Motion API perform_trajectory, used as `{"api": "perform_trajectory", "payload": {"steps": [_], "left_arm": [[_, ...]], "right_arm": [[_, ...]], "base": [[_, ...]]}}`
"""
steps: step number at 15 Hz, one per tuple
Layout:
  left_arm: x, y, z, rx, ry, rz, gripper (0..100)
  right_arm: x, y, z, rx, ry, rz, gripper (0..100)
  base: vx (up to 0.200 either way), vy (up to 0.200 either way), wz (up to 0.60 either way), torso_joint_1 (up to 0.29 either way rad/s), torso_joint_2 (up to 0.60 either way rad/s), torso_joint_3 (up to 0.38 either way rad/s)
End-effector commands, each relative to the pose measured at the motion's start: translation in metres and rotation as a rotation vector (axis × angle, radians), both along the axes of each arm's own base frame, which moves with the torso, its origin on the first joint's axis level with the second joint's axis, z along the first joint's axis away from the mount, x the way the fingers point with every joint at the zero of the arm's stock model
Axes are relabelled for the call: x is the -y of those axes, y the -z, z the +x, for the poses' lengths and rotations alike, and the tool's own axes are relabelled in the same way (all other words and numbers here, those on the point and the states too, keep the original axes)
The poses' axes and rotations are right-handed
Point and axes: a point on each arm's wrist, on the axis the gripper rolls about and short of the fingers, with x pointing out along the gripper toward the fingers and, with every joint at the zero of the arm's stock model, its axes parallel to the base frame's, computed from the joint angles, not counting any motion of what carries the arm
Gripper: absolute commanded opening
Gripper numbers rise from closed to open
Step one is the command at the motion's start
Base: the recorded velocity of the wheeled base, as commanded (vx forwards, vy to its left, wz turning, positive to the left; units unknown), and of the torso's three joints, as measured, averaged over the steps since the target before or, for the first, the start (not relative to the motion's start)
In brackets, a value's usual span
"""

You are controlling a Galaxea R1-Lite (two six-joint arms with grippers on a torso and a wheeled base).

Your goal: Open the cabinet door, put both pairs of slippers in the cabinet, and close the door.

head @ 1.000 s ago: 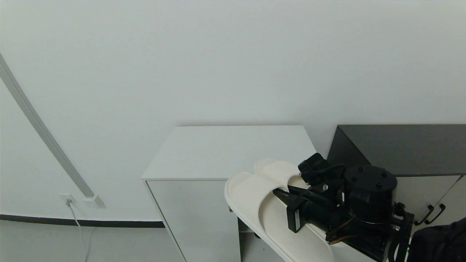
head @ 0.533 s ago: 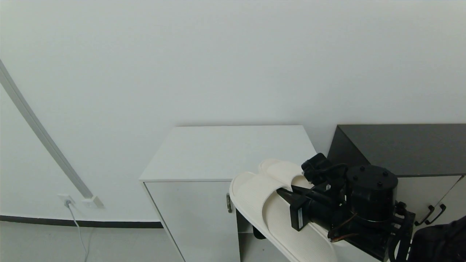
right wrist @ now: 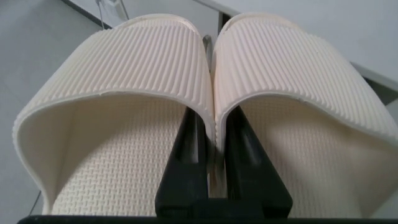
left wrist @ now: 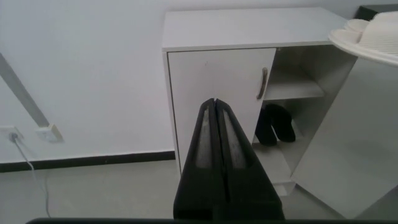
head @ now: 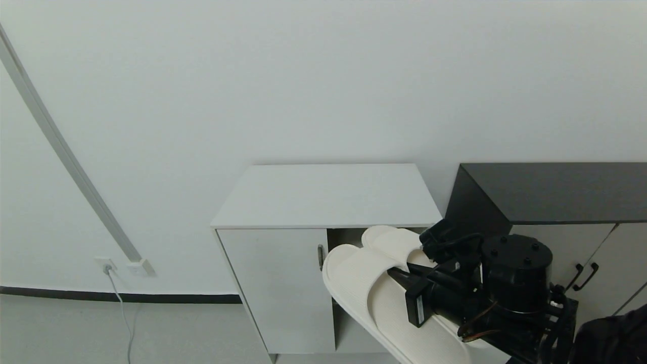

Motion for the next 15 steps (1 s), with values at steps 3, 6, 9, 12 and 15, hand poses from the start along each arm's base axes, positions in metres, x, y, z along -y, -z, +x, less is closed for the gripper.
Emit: {"api": "perform_trajectory", "payload": {"steps": [3, 6, 9, 12, 15], "left_arm": [[0.0000, 0.0001, 0.0000, -0.001, -0.001, 0.000, 0], [0.0000, 0.0001, 0.0000, -0.001, 0.001, 0.000, 0], [0.0000, 0.0001, 0.0000, -0.001, 0.001, 0.000, 0], [0.0000, 0.0001, 0.0000, -0.001, 0.001, 0.000, 0], [0.0000, 0.0001, 0.0000, -0.001, 0.001, 0.000, 0]], "right_arm": [[-0.0003, 0.0019, 0.0001, -0.004, -0.001, -0.004, 0], [-0.0003, 0.0015, 0.0000, 0.000, -0.001, 0.000, 0], [-0.0001, 0.0018, -0.0002, 0.000, -0.001, -0.002, 0], [0.0005, 0.0036, -0.0008, -0.006, -0.003, -0.007, 0], [-0.0003, 0.0054, 0.0000, -0.009, -0.001, -0.011, 0]], "base": [[0.000, 0.000, 0.00, 0.000, 0.00, 0.000], [0.000, 0.000, 0.00, 0.000, 0.00, 0.000], [0.000, 0.000, 0.00, 0.000, 0.00, 0.000], [0.000, 0.000, 0.00, 0.000, 0.00, 0.000], [0.000, 0.000, 0.00, -0.118, 0.28, 0.152]]}}
